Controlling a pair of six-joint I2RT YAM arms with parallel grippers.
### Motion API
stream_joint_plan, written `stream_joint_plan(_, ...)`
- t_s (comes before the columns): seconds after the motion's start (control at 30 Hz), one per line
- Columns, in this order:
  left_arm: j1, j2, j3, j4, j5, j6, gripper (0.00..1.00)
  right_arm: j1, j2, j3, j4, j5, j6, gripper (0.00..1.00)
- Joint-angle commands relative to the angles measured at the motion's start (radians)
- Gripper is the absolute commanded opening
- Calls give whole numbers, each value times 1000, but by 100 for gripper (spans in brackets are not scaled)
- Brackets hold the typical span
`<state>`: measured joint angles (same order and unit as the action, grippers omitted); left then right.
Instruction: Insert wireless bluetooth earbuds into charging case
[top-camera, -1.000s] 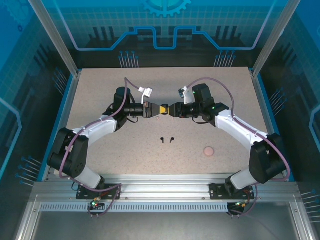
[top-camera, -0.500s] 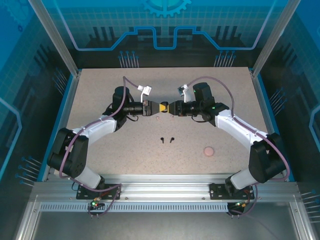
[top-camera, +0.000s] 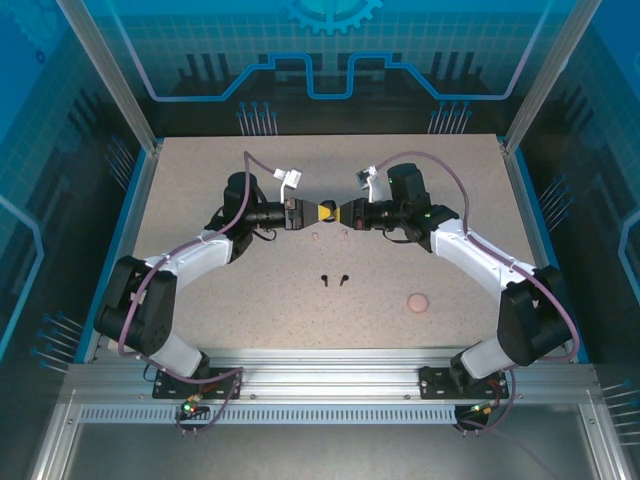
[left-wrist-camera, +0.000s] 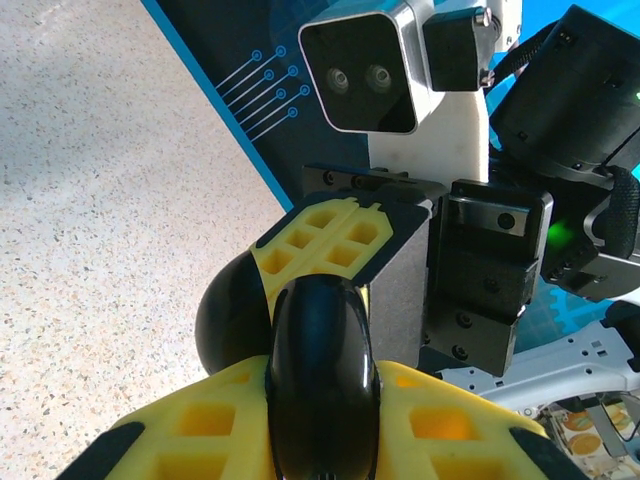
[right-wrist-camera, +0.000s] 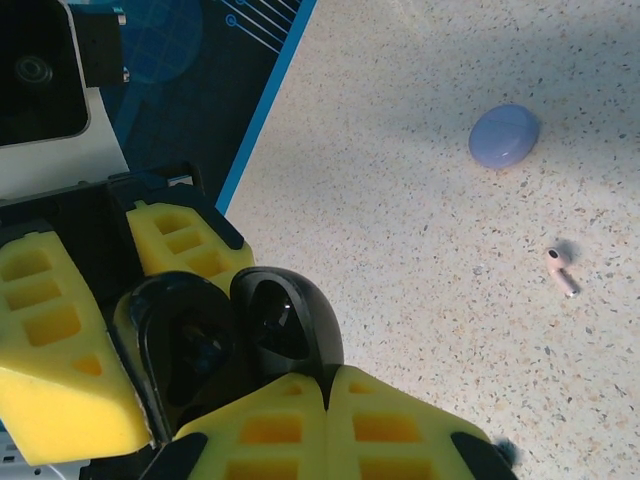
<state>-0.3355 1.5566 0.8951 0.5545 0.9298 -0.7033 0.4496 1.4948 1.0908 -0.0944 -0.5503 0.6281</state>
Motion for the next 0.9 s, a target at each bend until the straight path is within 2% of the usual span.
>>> stream_joint_plan(0.0, -19, -38, -4, -27, 6, 29, 36, 2, 7, 66, 5, 12, -10, 0)
stream_joint_plan(0.07, -18, -48, -9, -39, -30, 47, 59, 3, 8, 89, -43, 37, -30, 0)
stream_joint_plan(0.1, -17, -53, -11, -39, -49, 54, 68, 2, 11, 107, -77, 52, -48, 0)
stream_joint_plan(0.2, -11, -71, -3, -60, -93, 83, 89, 0, 20, 161, -177, 99, -105, 0)
stream_joint_plan(0.27, -4, -90, 8, -91, -119, 106, 99, -2, 28, 204, -247, 125, -148, 0)
stream_joint_plan(0.63, 70, -286, 36, -322, -338, 302, 99, -41, 66, 439, -563, 184, -340, 0)
stream_joint_plan(0.8, 80, -276, 119, -449, -348, 346, 99, -51, 79, 490, -629, 199, -401, 0)
stream_joint_plan(0.87, 82, -242, 186, -527, -312, 361, 99, -52, 83, 507, -654, 206, -436, 0)
